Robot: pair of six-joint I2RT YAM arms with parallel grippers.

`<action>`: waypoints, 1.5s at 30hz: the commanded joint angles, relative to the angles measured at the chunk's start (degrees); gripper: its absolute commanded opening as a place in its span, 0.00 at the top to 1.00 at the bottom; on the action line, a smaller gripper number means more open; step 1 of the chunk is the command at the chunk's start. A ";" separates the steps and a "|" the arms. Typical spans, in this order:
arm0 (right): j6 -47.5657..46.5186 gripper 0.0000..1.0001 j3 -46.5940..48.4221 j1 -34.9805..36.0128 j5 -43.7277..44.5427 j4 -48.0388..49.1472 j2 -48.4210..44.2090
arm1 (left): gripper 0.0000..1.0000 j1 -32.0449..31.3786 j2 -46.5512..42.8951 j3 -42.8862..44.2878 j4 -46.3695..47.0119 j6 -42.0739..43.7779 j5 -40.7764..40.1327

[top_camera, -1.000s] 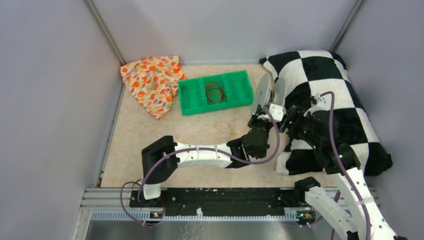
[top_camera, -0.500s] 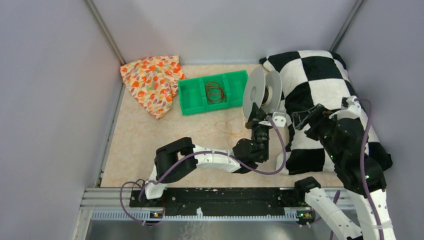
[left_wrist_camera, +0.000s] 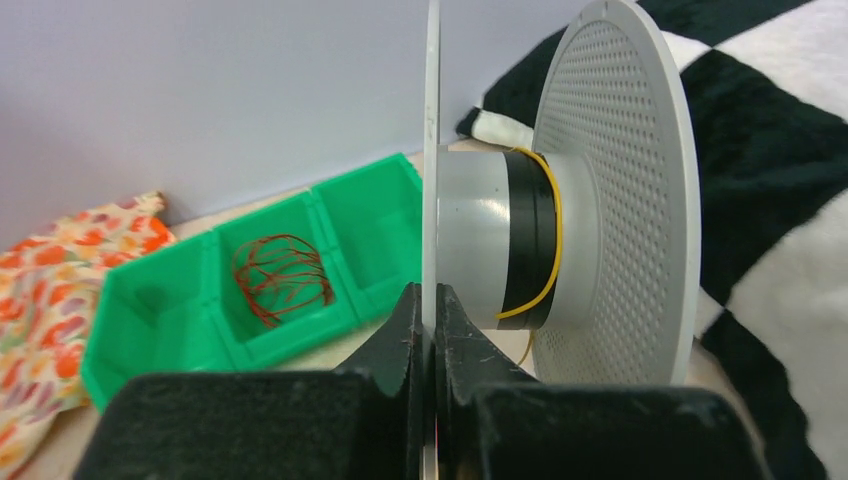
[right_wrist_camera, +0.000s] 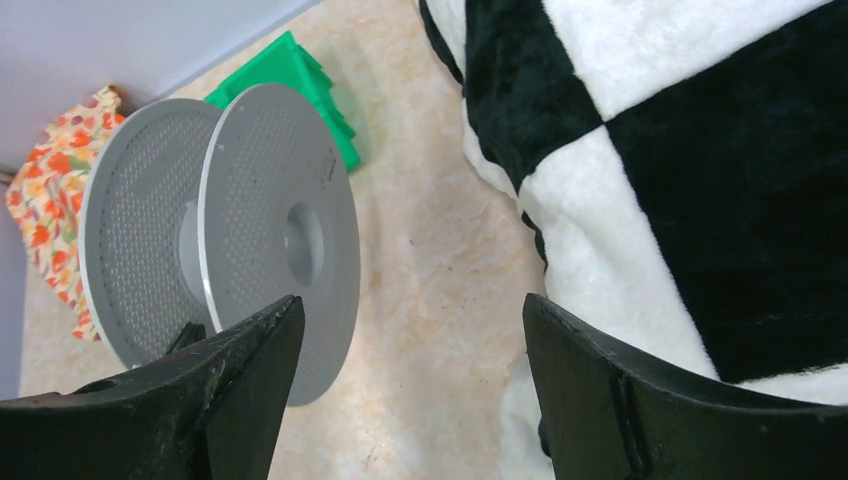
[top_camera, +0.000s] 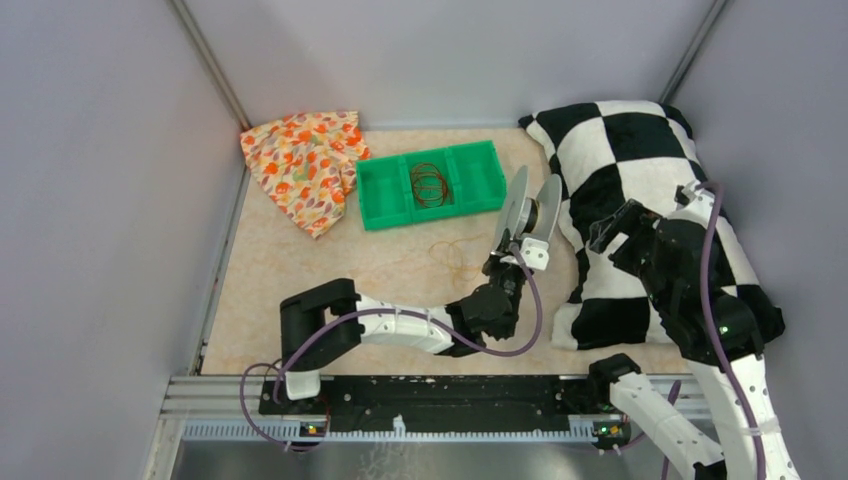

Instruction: Wrap the cables

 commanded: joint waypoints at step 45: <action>11.25 0.06 -11.62 0.48 -19.91 -3.62 10.24 | 1.00 -9.32 11.50 -11.82 40.04 2.44 -0.29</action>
